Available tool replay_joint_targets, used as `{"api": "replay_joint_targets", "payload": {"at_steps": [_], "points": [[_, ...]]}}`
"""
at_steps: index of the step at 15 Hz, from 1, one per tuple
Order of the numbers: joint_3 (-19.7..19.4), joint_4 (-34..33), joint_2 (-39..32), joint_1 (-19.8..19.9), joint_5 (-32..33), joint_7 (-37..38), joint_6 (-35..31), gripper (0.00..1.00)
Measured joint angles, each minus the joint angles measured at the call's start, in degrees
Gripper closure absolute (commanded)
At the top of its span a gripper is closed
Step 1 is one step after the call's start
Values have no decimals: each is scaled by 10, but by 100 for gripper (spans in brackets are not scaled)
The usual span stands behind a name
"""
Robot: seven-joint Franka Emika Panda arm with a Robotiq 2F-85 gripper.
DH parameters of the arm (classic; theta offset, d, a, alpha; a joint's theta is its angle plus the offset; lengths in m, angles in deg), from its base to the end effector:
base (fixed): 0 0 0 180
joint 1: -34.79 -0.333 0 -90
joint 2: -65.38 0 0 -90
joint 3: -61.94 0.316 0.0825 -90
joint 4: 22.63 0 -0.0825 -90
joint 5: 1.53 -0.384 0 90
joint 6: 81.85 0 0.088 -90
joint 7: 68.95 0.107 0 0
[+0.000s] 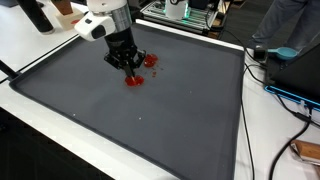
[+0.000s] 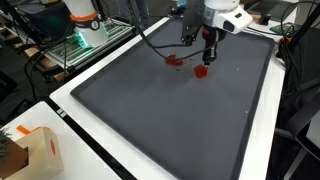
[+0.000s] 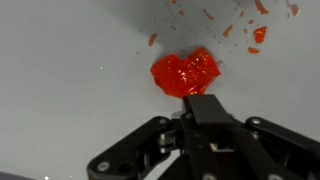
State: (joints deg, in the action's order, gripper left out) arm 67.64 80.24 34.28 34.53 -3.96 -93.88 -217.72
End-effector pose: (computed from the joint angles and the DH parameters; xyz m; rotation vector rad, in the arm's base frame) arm 0.6561 0.0638 0.2513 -2.9734 -0.7498 -0.0737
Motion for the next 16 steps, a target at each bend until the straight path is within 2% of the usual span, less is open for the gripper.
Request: {"api": "replay_joint_targets", "payload": {"at_steps": [16], "points": [[3, -9, 26, 10, -2, 0, 23, 97]]}}
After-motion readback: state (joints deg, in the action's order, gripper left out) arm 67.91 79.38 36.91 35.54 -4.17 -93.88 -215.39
